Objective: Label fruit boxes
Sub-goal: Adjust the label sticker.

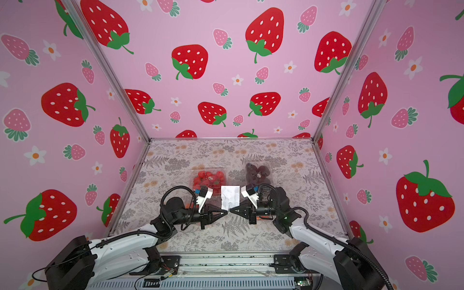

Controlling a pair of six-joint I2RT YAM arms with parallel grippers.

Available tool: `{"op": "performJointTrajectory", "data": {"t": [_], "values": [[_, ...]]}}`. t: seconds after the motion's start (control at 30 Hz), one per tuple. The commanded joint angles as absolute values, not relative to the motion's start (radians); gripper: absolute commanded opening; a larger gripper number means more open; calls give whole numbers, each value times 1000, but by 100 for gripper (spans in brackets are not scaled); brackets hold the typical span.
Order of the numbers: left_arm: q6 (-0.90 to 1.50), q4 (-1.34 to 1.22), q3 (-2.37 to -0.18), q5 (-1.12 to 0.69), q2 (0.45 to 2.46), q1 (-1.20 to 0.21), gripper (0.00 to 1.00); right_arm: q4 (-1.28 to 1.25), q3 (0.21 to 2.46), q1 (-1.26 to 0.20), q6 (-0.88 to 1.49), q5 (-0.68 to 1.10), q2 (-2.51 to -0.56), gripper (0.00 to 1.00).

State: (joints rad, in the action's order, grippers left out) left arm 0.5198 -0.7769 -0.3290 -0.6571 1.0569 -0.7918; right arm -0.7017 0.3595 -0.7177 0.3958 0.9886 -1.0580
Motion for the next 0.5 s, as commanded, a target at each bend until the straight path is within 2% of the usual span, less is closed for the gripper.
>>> {"op": "performJointTrajectory", "data": {"t": [0.0, 0.2, 0.47], "values": [[500, -794, -343, -678, 1062, -790, 0, -714, 380, -722, 378, 989, -1053, 0], [517, -853, -367, -715, 1132, -788, 0, -850, 391, -774, 424, 1047, -1145, 0], [509, -828, -339, -661, 1119, -763, 0, -897, 364, -770, 446, 1104, -1119, 0]]}}
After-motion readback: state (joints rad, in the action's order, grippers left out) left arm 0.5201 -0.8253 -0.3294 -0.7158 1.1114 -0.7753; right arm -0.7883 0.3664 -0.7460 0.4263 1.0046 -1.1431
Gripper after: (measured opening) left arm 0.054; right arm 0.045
